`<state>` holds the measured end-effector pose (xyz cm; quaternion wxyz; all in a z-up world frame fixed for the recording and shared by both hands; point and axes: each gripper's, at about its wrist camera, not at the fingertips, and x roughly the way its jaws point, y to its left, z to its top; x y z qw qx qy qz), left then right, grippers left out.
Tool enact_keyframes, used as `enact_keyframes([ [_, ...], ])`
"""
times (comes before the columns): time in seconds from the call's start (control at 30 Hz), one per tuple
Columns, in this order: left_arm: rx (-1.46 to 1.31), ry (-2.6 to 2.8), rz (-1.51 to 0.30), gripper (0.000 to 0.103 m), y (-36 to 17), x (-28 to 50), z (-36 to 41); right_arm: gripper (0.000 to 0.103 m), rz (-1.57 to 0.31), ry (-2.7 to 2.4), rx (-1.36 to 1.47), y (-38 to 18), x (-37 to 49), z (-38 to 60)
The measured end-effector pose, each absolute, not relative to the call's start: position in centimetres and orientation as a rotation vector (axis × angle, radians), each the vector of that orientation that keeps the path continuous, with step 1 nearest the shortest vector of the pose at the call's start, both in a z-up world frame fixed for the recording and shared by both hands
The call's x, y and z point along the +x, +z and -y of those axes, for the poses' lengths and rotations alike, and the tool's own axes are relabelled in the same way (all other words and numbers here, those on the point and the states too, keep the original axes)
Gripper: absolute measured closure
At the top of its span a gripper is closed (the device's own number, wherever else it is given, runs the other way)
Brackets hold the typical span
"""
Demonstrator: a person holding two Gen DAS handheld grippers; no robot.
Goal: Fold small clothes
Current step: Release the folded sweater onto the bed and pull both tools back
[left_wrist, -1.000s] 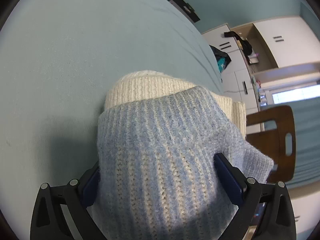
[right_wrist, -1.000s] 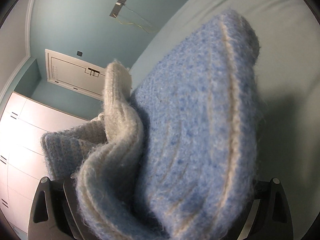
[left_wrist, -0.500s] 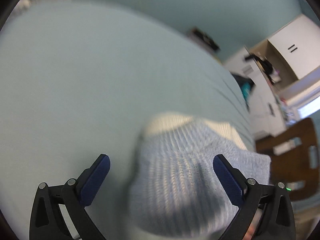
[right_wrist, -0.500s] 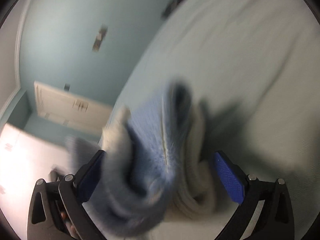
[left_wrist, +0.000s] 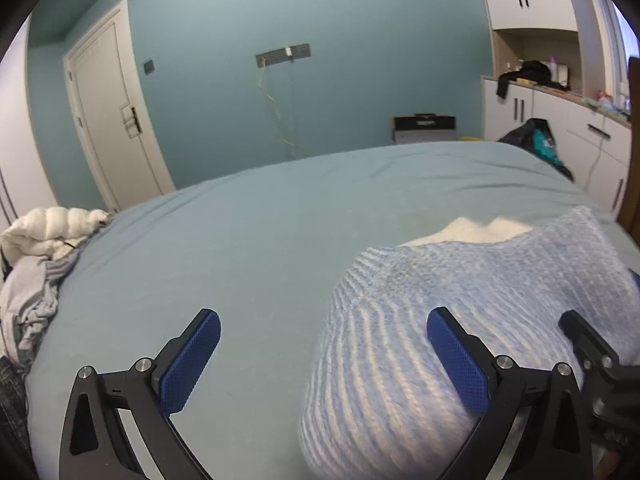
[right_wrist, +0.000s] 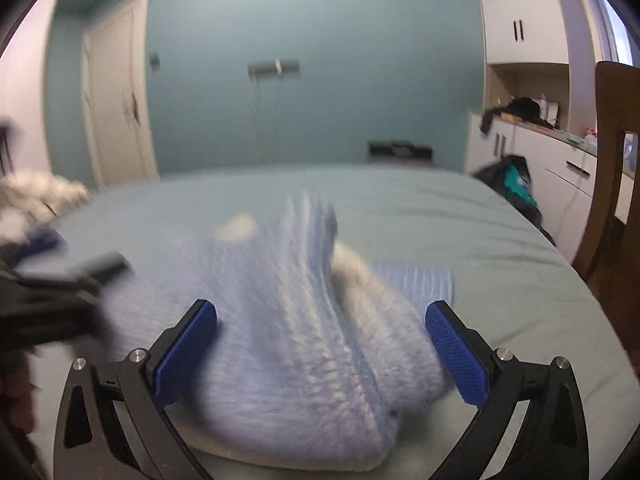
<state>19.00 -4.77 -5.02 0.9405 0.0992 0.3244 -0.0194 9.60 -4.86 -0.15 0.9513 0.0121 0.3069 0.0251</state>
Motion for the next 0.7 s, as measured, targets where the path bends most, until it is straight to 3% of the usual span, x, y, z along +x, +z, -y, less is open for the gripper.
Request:
enact_keyframes([
  [0.13,0.058,-0.109,-0.761,0.0,-6.3,20.7,3.1,0.001,-0.709,0.16,0.341,-2.3,7.9,15.0],
  [0.27,0.081,-0.097,-0.752,0.0,-6.2,20.2,4.2,0.001,-0.793,0.187,0.442,-4.1,8.9,17.1],
  [0.53,0.381,0.01,-0.649,0.0,-2.0,15.5,6.0,0.001,-0.631,0.103,0.253,0.5,2.8,18.4],
  [0.7,0.438,-0.096,-0.657,0.0,-0.3,10.0,6.1,0.001,-0.644,0.06,0.172,1.8,-0.7,19.2],
])
